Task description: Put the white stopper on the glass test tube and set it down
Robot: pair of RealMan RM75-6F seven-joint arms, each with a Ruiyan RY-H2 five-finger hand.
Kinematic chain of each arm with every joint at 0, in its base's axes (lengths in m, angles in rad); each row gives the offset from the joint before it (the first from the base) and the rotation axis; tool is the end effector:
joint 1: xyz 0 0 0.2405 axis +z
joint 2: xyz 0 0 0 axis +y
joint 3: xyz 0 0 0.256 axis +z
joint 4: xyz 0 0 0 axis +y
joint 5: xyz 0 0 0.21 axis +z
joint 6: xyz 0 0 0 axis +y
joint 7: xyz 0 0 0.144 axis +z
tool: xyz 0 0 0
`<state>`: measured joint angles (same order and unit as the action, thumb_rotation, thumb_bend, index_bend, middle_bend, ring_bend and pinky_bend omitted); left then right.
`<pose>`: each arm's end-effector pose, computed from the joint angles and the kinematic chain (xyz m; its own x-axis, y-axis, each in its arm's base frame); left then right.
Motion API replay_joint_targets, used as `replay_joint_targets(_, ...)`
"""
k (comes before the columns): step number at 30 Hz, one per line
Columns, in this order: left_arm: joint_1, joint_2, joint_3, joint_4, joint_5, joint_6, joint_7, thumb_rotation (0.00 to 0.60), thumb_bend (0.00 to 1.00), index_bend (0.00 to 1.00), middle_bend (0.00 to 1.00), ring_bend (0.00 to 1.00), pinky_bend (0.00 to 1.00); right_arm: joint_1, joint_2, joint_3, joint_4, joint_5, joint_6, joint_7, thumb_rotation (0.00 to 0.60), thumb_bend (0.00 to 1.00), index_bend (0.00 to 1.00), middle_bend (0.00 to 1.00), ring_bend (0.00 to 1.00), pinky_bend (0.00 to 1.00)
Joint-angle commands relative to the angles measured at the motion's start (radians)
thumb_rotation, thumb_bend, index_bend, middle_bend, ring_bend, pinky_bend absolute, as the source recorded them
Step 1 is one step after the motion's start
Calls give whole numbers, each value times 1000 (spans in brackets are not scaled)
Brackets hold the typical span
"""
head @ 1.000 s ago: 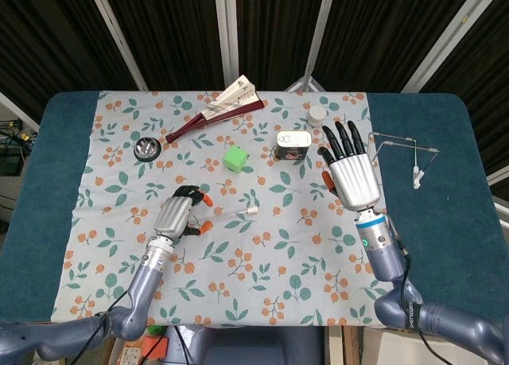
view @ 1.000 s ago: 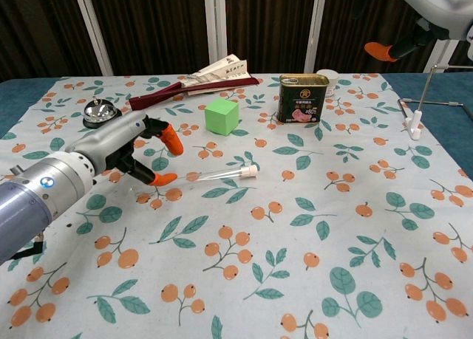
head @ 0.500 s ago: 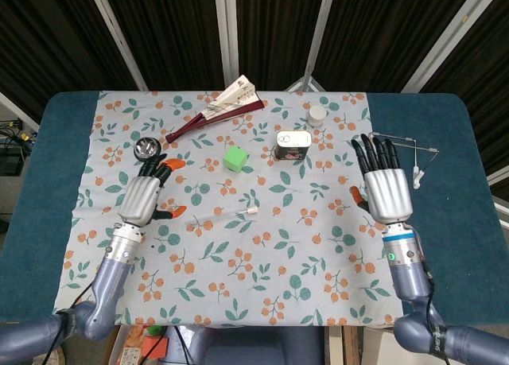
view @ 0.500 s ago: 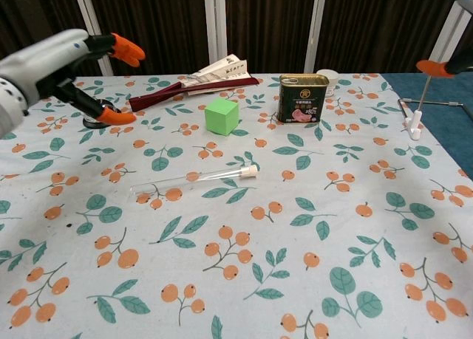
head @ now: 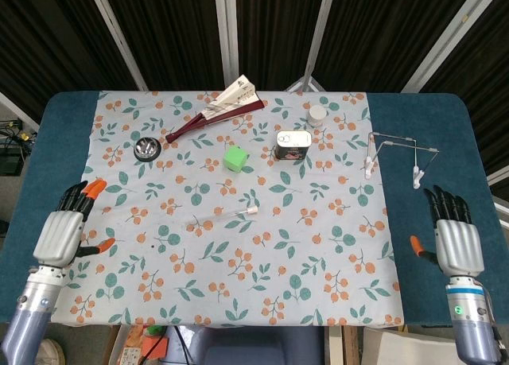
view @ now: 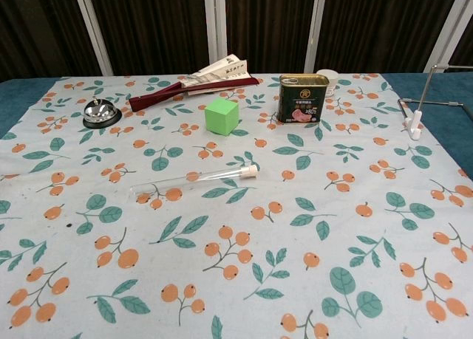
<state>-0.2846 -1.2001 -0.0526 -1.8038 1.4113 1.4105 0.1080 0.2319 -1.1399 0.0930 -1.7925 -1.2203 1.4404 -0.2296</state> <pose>-0.2357 0.2277 0.1127 0.2436 0.0562 0.9683 0.9619 -0.1416 -0.2338 -0.2781 -0.2252 0.1461 0.3872 -0.0167 0.9219 -0.9168 0.0987 0.3868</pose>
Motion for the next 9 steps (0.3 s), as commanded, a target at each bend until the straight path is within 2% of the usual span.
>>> replay_joint_targets(1,66,36,51,16,66,74,-62,600,206,72,53,0,0,-62,30,-47,16,-64,55,56,600,344,0,0,0,0)
replay_joint_targets(5,126,45,81,64,121,154,-119,600,206,69,52,0,0,-116,29,-83,68,-158,125,113,600,343,0,0,0,0)
replay_joint_targets(9,161,41,91,133,146,197,-166,600,205,68,51,0,0,-134,13,-87,139,-226,165,153,600,343,0,0,0,0)
